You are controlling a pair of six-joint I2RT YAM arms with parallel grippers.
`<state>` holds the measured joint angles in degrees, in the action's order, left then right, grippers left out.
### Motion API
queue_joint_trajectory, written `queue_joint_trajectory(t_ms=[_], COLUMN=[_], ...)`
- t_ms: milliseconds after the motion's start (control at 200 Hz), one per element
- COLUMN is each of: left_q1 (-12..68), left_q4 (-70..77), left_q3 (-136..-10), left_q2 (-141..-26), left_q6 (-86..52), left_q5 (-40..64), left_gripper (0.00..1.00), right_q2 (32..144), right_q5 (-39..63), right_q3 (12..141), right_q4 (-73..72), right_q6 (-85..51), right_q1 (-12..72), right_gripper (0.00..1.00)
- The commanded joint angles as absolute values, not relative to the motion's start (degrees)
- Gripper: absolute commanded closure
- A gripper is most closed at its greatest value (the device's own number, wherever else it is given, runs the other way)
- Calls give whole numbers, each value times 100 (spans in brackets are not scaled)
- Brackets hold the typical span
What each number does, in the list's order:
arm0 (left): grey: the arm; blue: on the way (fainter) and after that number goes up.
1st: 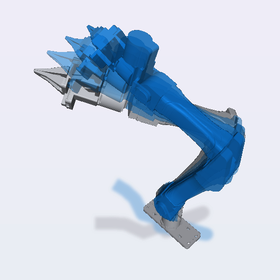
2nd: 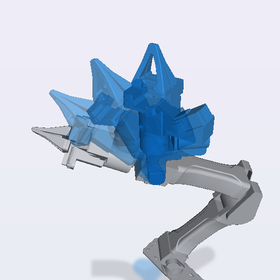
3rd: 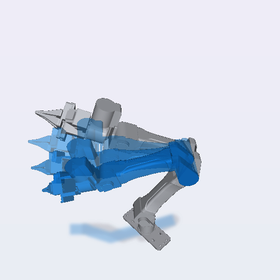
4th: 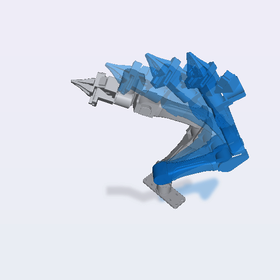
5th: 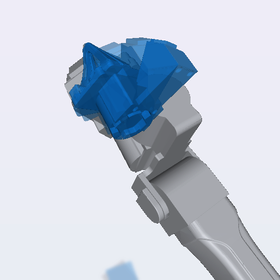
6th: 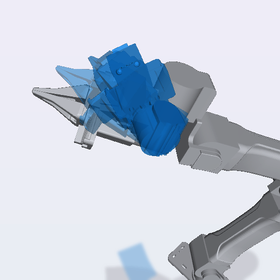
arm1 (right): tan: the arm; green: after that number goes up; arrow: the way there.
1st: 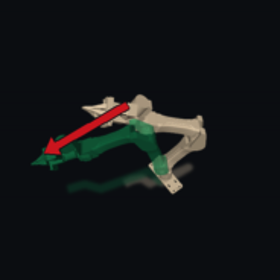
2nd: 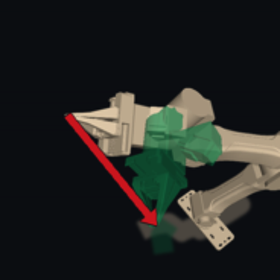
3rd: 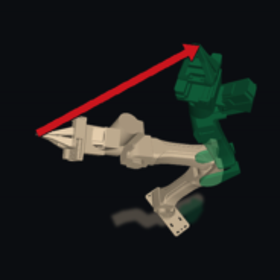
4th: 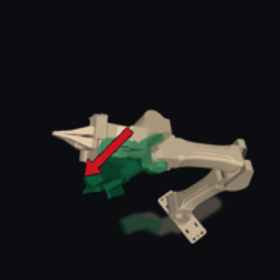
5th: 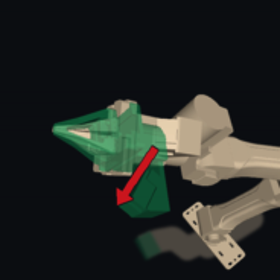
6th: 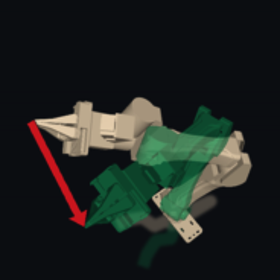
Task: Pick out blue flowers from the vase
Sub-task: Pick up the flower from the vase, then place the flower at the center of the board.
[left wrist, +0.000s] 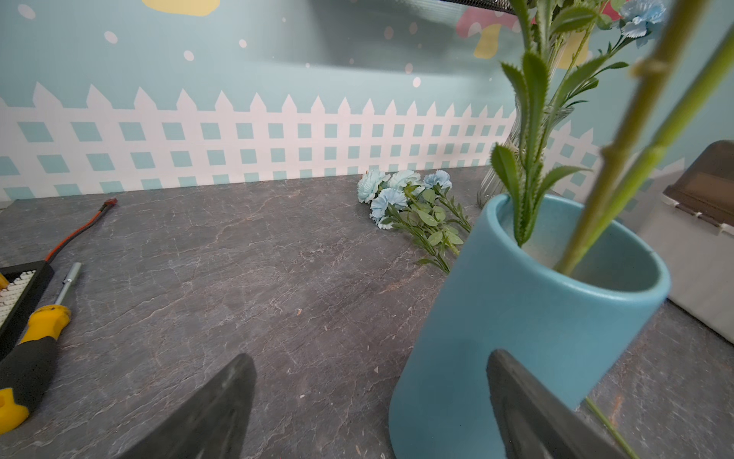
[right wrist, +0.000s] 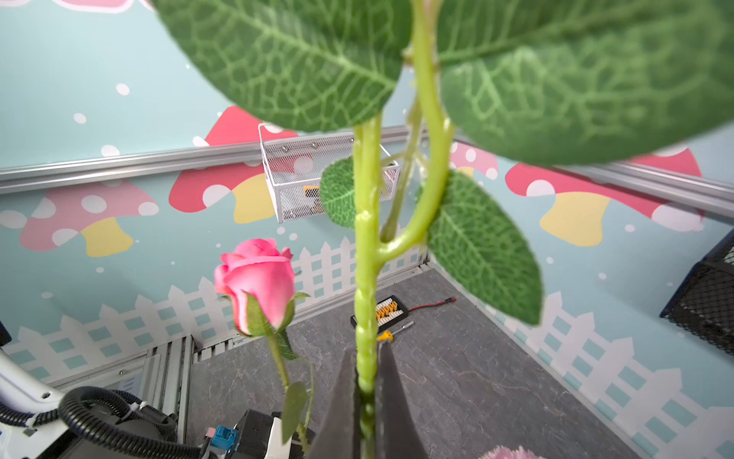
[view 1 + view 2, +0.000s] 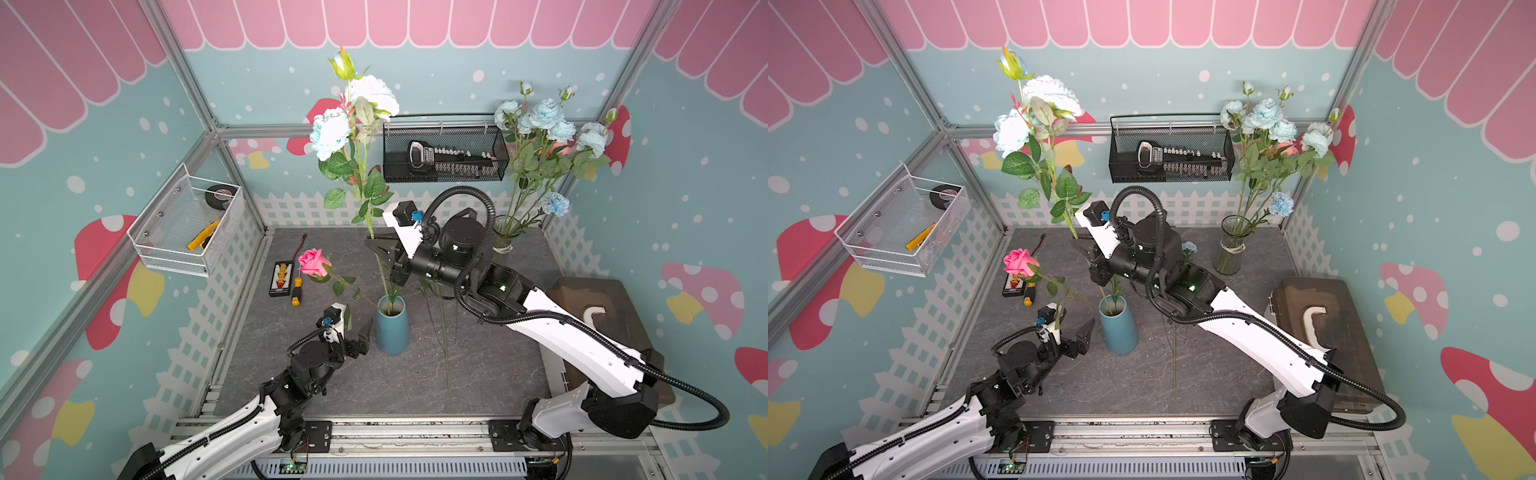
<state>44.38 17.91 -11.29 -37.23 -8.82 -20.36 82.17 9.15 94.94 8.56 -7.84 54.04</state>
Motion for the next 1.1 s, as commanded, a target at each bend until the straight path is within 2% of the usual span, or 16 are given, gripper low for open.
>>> queue_joint_trajectory(t_ms=[0, 570, 1096], left_q1=[4412, 4415, 4413], left_q4=[1890, 1874, 1872], left_q3=[-1272, -1266, -1266], left_q2=[-3673, -3652, -3647], left_q6=[-927, -927, -923], left_q5=[-1986, -1969, -1960], left_gripper=[9, 9, 9], right_q2=[7975, 7997, 7387], right_q5=[853, 1498, 2775], right_q3=[9907, 10932, 10613], right_q4=[1004, 1521, 1538], right_q6=[-585, -869, -1947], right_q1=[5421, 5320, 4107], right_gripper=[100, 100, 100])
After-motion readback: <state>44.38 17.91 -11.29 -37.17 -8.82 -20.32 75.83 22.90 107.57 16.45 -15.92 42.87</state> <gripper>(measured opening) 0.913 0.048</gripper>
